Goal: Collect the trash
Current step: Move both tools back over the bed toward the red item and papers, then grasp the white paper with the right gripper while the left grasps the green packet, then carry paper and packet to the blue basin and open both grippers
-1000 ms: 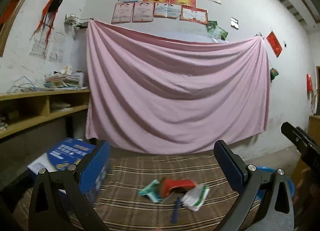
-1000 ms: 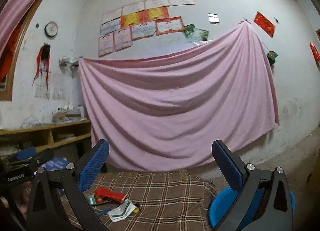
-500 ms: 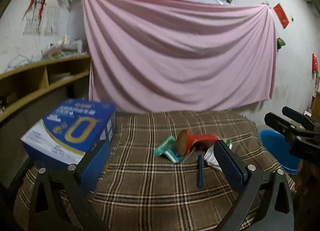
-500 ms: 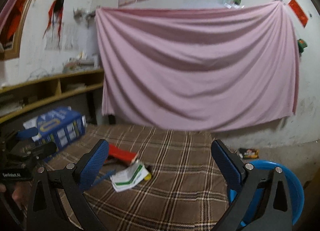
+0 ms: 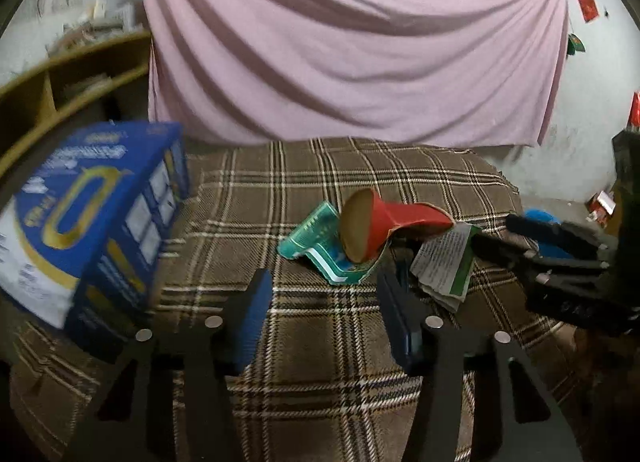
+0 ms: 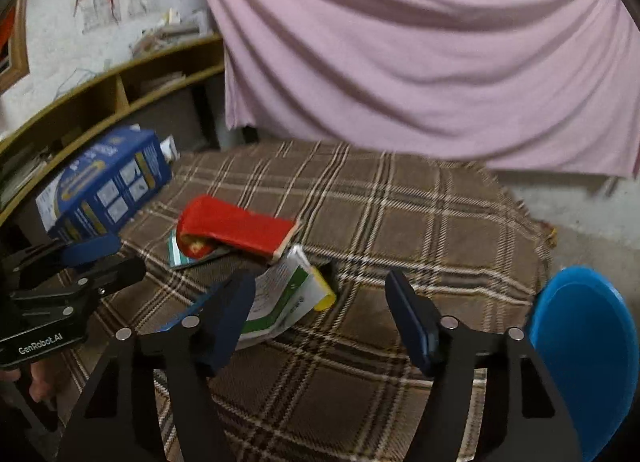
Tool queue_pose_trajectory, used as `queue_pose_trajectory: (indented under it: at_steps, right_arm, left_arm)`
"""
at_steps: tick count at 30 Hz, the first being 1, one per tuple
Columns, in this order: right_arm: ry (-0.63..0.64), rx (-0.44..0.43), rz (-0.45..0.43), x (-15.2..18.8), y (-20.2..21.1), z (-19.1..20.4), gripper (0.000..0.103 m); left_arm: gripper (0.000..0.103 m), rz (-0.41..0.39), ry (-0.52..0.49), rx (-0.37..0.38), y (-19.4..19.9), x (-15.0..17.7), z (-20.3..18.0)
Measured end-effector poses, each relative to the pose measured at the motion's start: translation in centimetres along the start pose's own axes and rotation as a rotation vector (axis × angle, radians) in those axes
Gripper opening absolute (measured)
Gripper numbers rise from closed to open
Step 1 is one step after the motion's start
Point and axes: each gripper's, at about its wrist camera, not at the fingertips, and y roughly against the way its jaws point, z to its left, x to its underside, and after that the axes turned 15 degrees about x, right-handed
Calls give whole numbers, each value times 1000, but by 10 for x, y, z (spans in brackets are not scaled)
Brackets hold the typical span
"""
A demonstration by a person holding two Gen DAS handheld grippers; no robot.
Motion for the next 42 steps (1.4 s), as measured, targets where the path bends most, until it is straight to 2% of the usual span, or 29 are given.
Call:
queue_pose_trajectory:
  at_steps: [2,4,8,9,16,19,27,31,37,42]
  right_arm:
    - [10,-15,30,-1,-7,3,58]
    - [17,-31,53,0,-11,4,44]
    - [12,-55,46,1,-10,1,29]
    - [12,-61,41,2,-9,1,21]
    - [25,-80,30,3,-3,1,14]
    - [26,-85,21,6,3,1,12]
    - [10,-88,-39,19,34,-3,6]
    - [8,-50,-106,25,55,-3,5]
    - [-10,3,-190,30,80,-10,4]
    - [-24,59,-287,30,102,-15,4]
  left_arm:
    - [47,11,40,9,-6,-3,7]
    - [41,24,74,14,-11,-5,12]
    - [36,53,146,50,-25,-7,22]
    - [32,58,163,62,-29,-7,25]
    - [4,79,233,95,-42,-17,36]
    - [1,65,226,98,-37,-16,34]
    - [0,-18,187,67,2,2,23]
    - [0,-98,141,37,25,10,10]
    - [0,-194,80,32,48,16,-10]
    - [0,-233,2,39,52,15,-32]
